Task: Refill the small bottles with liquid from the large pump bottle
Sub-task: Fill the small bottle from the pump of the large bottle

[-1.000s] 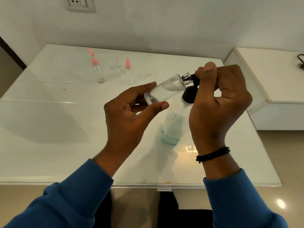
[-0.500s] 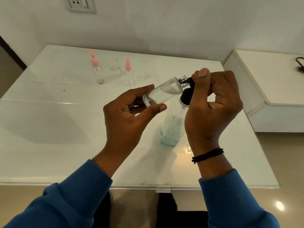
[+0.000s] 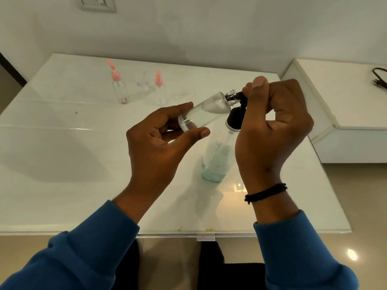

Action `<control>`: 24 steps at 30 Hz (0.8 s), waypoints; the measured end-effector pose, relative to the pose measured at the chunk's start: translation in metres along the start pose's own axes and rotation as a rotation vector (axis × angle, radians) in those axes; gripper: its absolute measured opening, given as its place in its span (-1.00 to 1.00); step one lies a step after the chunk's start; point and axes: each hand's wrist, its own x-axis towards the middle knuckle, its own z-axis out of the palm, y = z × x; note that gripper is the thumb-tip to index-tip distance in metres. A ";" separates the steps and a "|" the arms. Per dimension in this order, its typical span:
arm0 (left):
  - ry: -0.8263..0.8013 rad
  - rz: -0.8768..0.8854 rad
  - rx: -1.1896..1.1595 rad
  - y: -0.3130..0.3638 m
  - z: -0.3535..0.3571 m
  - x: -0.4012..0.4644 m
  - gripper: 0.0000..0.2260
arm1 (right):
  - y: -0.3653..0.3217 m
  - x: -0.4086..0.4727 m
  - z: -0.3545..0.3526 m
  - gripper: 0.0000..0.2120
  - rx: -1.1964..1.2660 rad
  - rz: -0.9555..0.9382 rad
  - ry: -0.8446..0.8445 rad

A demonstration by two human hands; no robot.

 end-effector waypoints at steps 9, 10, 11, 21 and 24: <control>0.002 -0.005 0.006 0.001 0.000 -0.001 -0.59 | 0.001 -0.001 0.000 -0.73 0.005 0.004 -0.004; 0.000 -0.004 0.005 0.002 0.000 -0.001 -0.60 | 0.000 0.000 0.000 -0.73 -0.005 0.003 0.001; 0.002 -0.004 0.004 0.002 0.000 0.000 -0.60 | 0.000 0.000 0.000 -0.73 -0.007 0.001 0.003; 0.003 -0.014 -0.003 0.001 0.000 0.000 -0.58 | 0.000 -0.001 0.000 -0.74 -0.008 0.004 -0.003; 0.007 -0.015 0.006 -0.001 -0.001 0.000 -0.58 | 0.002 -0.004 0.001 -0.74 0.011 0.000 -0.004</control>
